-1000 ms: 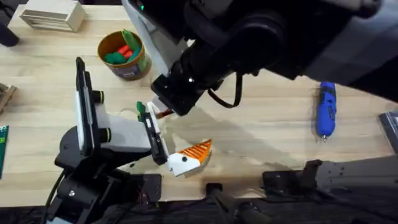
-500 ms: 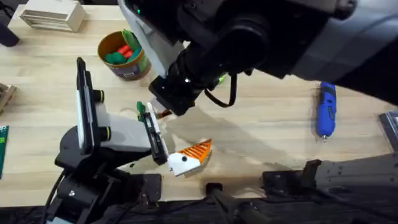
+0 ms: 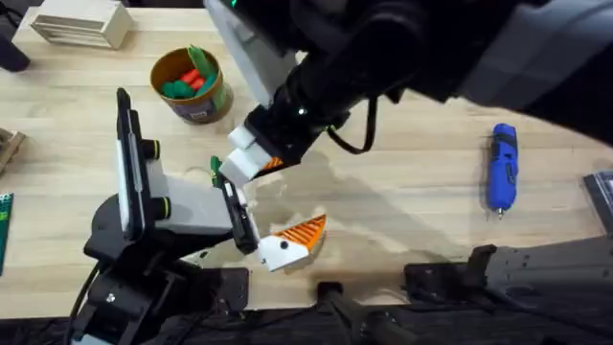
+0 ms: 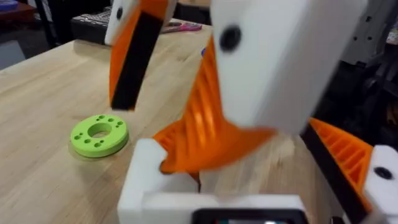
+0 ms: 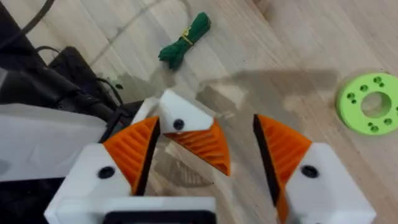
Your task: Pick up the gripper from the table and insert it into the empty holder that is missing its gripper. Then pick up a screw, insert it into the mounting hole, and use the screwdriver to tighten it. Finally, clean up the table by picking up the vegetable and placing it into the bucket.
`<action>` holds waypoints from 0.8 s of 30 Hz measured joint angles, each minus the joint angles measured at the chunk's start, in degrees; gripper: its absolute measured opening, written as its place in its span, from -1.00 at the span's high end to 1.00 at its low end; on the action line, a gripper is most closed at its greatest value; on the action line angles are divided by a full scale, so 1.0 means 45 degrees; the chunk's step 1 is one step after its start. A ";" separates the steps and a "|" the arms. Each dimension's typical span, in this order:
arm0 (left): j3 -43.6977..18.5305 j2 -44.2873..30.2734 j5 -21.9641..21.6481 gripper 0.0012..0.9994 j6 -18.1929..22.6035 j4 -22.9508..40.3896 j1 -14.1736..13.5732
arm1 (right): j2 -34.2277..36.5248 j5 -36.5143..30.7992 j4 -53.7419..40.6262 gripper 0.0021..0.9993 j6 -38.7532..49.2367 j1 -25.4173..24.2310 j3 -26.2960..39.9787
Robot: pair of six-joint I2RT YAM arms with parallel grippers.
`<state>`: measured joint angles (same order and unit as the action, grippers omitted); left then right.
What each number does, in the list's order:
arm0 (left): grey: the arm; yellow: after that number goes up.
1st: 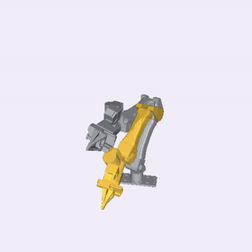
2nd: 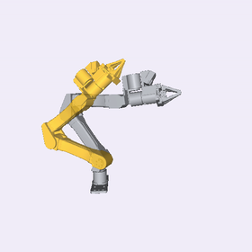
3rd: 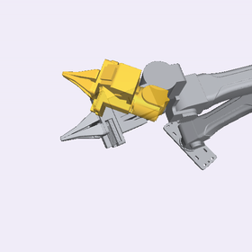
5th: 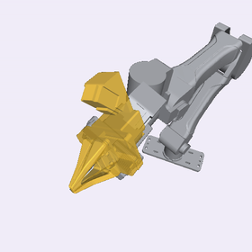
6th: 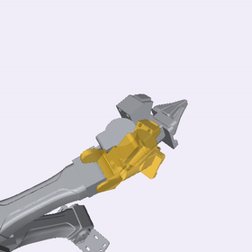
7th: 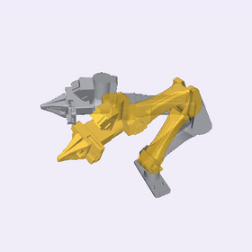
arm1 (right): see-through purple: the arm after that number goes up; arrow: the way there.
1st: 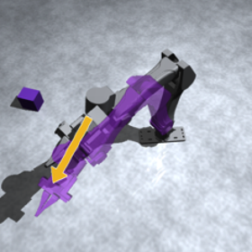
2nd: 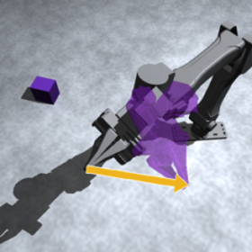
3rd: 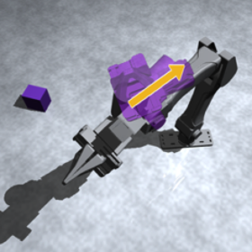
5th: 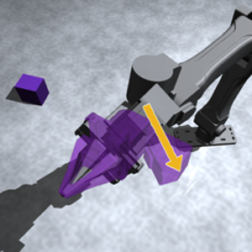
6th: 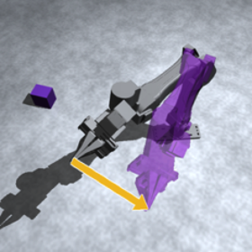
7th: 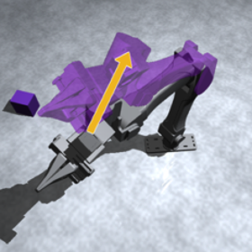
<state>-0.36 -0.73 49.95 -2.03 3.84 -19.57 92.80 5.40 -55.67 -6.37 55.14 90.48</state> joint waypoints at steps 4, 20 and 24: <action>0.0000 0.0000 0.0000 -0.98 0.0070 0.0000 0.0000 | -0.0532 0.0011 -0.0378 -0.81 -0.0054 -0.0507 0.0000; 0.0000 0.0000 -0.0005 0.25 0.0123 0.0000 0.0000 | -0.6869 0.0390 -0.1730 -0.81 -0.1253 -0.2259 -0.3976; 0.0000 0.0000 -0.0010 0.98 0.0191 0.0000 0.0000 | -0.8254 0.0307 -0.1750 -0.81 -0.2186 -0.2259 -0.5217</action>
<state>-0.36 -0.73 49.91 -1.17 3.84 -19.57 55.66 6.79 -63.55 -16.21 44.97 67.00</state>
